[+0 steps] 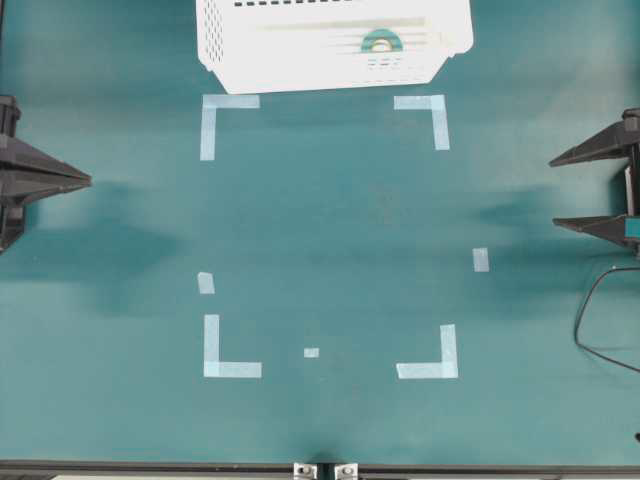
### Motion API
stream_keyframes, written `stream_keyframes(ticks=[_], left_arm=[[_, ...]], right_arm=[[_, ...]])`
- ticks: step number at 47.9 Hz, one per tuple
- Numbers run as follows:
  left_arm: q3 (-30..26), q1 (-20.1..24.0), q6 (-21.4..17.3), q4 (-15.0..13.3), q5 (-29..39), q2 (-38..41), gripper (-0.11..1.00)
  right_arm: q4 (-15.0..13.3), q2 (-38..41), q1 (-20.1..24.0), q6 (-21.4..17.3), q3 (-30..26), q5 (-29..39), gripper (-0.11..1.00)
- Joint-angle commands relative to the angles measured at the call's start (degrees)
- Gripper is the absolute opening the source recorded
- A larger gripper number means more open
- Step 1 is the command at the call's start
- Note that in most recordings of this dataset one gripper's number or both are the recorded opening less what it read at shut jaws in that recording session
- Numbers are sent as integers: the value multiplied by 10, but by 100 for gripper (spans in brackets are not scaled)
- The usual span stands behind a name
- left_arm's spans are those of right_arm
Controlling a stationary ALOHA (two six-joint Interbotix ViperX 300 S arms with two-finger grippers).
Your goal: Put the tape in the middle into the white basket.
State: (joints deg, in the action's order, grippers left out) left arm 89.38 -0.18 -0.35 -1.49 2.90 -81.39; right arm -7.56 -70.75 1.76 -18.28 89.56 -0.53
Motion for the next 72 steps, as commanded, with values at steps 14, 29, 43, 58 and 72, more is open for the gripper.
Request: stream_keyframes(ticks=[14,29,43,58,72], left_arm=[[-6,0,-1,0,-4,5,-11],[-6,0,-1,0,-4,5,-11],[-6,0,-1,0,-4,5,-11],[-6,0,-1,0,-4,5,-11],[-6,0,-1,0,-4,5,-11]], right_arm=[[-73,8,0,2,4,-49,99],[-83,7,0,-2,11,-61,99],[-91,8,-2,2,15,-66,99],[-91,7,-2,2,15,-66,99],[-91,7,-2,2,15,-66,99]])
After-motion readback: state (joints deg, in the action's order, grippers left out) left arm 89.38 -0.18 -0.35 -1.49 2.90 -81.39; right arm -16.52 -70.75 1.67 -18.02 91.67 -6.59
